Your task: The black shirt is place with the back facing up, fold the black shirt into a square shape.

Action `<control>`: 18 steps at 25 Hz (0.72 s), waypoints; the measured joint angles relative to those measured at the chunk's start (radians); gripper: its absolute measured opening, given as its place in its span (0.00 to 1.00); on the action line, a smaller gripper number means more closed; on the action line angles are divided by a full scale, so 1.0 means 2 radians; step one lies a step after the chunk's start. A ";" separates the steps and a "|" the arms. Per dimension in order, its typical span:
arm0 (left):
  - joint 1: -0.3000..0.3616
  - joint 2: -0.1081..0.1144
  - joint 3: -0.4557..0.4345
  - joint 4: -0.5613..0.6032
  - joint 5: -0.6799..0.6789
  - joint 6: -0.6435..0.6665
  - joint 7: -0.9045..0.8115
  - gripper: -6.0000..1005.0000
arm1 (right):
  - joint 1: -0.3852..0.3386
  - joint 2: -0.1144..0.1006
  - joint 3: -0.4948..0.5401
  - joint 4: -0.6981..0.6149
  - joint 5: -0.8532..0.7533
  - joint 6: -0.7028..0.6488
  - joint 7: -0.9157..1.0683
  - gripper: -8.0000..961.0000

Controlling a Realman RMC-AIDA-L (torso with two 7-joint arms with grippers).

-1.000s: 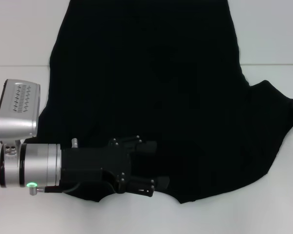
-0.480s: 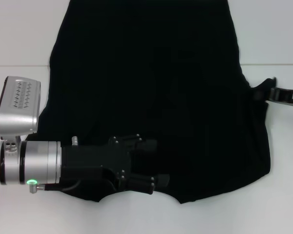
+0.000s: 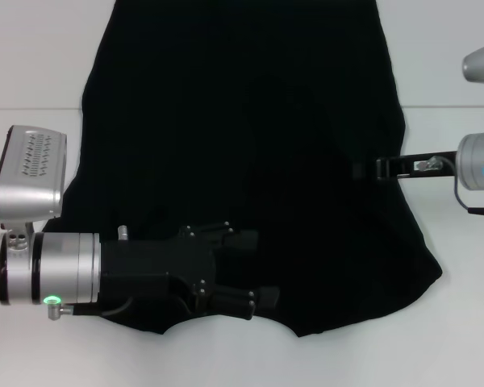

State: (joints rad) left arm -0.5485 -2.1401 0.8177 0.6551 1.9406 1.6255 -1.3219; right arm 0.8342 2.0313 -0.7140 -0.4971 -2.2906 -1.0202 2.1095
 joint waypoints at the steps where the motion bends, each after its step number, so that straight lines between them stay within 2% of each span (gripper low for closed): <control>1: 0.000 0.000 0.000 0.000 0.000 0.000 -0.002 0.94 | 0.001 0.001 -0.002 0.000 -0.001 -0.001 0.000 0.01; 14: 0.000 0.000 0.000 0.000 0.000 -0.004 -0.006 0.95 | 0.001 0.001 -0.001 -0.009 0.005 -0.010 0.007 0.02; 18: 0.000 0.003 -0.002 0.000 0.000 -0.005 -0.015 0.95 | -0.005 -0.003 0.001 -0.020 0.037 -0.042 0.005 0.20</control>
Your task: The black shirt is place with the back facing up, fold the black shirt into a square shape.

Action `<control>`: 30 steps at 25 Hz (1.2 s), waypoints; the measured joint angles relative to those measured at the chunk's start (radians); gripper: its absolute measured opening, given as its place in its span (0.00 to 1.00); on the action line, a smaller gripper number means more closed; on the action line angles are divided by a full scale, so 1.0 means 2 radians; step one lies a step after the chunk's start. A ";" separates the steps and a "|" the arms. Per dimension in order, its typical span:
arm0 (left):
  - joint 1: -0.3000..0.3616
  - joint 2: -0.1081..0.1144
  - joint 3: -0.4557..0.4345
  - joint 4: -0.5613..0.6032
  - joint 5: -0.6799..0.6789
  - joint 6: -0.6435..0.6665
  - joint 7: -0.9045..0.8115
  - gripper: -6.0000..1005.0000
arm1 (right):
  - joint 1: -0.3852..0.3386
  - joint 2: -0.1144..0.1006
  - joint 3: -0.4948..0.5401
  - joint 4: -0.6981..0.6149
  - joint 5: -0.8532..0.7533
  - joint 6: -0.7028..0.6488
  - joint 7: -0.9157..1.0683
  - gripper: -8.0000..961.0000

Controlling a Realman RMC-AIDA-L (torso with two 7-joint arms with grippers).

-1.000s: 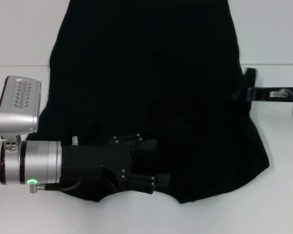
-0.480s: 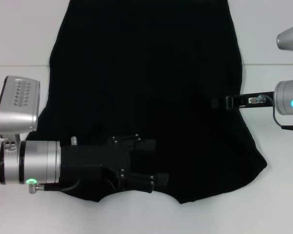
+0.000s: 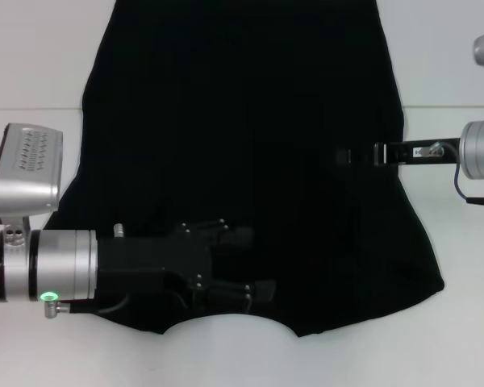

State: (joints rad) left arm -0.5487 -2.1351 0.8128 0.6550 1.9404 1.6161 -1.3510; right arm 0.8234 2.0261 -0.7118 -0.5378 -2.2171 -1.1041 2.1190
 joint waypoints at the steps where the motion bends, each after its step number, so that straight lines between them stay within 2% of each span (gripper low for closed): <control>1: 0.000 0.001 -0.002 0.000 0.000 0.000 -0.002 0.95 | -0.004 -0.004 0.000 -0.003 0.020 -0.019 -0.002 0.24; 5: 0.004 0.005 -0.025 0.003 0.000 0.000 -0.023 0.95 | -0.014 -0.009 0.000 -0.004 0.051 -0.045 -0.013 0.38; 8: 0.009 0.011 -0.043 0.006 0.001 0.000 -0.043 0.95 | -0.027 -0.008 0.000 0.001 0.091 -0.075 -0.051 0.48; 9: 0.018 0.018 -0.070 0.012 0.009 0.000 -0.071 0.95 | -0.027 -0.008 0.000 0.001 0.091 -0.075 -0.051 0.51; 10: 0.020 0.019 -0.077 0.015 0.013 0.000 -0.075 0.95 | -0.031 -0.005 0.000 0.003 0.096 -0.079 -0.065 0.53; 11: 0.024 0.021 -0.089 0.019 0.021 0.000 -0.082 0.95 | -0.035 0.002 0.000 0.004 0.100 -0.082 -0.087 0.56; 12: 0.029 0.023 -0.105 0.026 0.034 0.000 -0.088 0.95 | -0.035 0.002 0.000 0.004 0.100 -0.082 -0.087 0.59; 17: 0.052 0.025 -0.178 0.066 0.096 0.000 -0.093 0.95 | -0.036 0.024 0.000 0.004 0.101 -0.076 -0.125 0.72; 21: 0.071 0.023 -0.212 0.106 0.134 -0.012 -0.089 0.94 | -0.030 0.032 0.000 0.014 0.102 -0.061 -0.139 0.76; 26: 0.090 0.018 -0.220 0.132 0.160 -0.063 -0.065 0.94 | -0.024 0.032 -0.005 0.029 0.120 -0.048 -0.148 0.76; 30: 0.091 0.015 -0.218 0.132 0.178 -0.093 -0.064 0.94 | -0.024 0.032 -0.005 0.030 0.126 -0.048 -0.148 0.76</control>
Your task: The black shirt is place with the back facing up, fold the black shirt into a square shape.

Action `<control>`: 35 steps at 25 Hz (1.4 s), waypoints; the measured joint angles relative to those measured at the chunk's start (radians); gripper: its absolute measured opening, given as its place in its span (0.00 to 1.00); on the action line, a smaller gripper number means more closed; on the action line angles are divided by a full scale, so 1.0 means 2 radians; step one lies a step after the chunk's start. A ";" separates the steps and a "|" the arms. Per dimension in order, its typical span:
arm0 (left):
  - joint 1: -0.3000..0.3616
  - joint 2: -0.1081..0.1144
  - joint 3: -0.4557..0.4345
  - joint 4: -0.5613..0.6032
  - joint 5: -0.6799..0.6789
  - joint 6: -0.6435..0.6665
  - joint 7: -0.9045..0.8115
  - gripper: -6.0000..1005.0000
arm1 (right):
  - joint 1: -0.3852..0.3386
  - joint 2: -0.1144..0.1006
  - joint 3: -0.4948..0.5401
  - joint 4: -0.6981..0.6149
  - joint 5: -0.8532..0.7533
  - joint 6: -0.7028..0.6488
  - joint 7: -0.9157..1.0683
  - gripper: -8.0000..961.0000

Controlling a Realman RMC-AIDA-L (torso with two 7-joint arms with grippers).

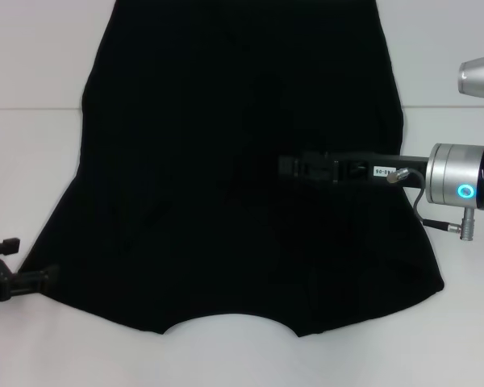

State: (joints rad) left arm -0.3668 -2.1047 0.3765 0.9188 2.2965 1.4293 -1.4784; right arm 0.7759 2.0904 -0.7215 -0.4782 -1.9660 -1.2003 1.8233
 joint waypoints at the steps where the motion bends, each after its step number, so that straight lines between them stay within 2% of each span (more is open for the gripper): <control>1: 0.000 -0.002 0.001 0.000 0.008 -0.012 0.000 0.94 | 0.000 0.000 0.001 0.000 0.000 0.000 0.000 0.76; 2: 0.000 -0.008 0.003 -0.001 0.022 -0.036 0.003 0.94 | -0.001 0.000 0.002 0.000 0.001 0.000 0.000 0.76; 3: 0.000 -0.008 0.003 -0.001 0.022 -0.036 0.003 0.94 | -0.001 -0.001 0.003 0.000 0.001 0.000 0.000 0.76; 4: -0.001 -0.012 0.004 -0.001 0.027 -0.054 0.010 0.94 | -0.002 -0.001 0.003 0.000 0.001 0.000 0.000 0.76; 8: 0.000 -0.016 0.009 -0.002 0.030 -0.071 0.014 0.95 | -0.003 -0.001 0.004 0.000 0.001 0.000 0.000 0.76; 35: -0.010 -0.016 0.010 -0.014 0.054 -0.076 0.008 0.90 | -0.004 -0.001 0.005 -0.004 0.001 0.000 0.000 0.75</control>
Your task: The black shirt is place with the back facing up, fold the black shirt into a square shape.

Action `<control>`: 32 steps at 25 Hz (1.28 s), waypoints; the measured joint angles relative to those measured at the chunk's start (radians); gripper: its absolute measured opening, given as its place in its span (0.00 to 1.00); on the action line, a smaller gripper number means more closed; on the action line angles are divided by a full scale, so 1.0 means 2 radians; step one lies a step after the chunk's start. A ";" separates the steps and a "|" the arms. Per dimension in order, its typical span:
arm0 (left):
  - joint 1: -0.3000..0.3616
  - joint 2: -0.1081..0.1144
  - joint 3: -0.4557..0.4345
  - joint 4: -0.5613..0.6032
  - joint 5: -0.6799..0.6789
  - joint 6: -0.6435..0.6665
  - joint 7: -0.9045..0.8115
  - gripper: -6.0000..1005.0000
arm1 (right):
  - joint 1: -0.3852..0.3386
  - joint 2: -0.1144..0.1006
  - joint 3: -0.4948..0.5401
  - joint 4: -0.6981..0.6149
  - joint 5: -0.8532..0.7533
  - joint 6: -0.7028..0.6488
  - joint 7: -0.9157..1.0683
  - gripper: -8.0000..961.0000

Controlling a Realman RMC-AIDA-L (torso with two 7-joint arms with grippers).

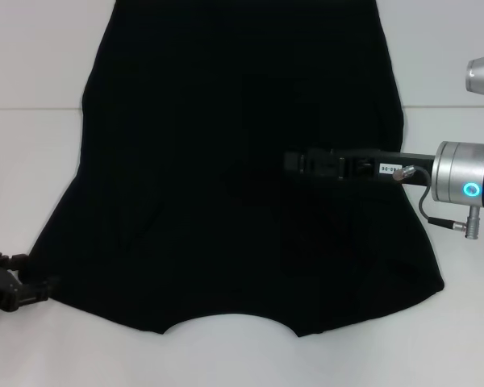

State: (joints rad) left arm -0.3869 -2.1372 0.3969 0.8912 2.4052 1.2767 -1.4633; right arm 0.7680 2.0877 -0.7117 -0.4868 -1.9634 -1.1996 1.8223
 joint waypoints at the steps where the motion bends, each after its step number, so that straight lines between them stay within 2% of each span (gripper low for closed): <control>1: 0.000 0.000 0.000 0.000 0.001 -0.001 -0.002 0.86 | 0.000 0.000 0.000 0.000 0.000 0.000 0.000 0.75; 5: -0.001 0.001 0.000 0.002 0.002 -0.001 -0.004 0.70 | 0.000 0.000 0.000 -0.001 0.001 0.000 0.000 0.75; 16: -0.003 0.000 0.000 0.001 0.002 -0.002 -0.006 0.45 | -0.001 -0.002 0.000 -0.001 0.009 -0.003 0.000 0.75; 24: -0.009 0.000 0.000 0.004 0.002 0.014 -0.020 0.06 | -0.002 -0.004 0.000 -0.001 0.009 -0.003 0.001 0.75; 27: -0.014 0.002 0.000 0.014 0.002 0.045 -0.040 0.06 | -0.004 -0.010 -0.002 0.001 0.006 -0.003 0.006 0.75; 32: -0.021 0.005 0.000 0.036 0.002 0.098 -0.073 0.06 | -0.017 -0.028 -0.005 0.002 -0.019 -0.004 0.042 0.75</control>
State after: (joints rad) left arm -0.4281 -2.1281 0.3972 0.9637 2.4090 1.4719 -1.6094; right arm 0.7339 2.0308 -0.7220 -0.4835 -2.0020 -1.2068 1.9054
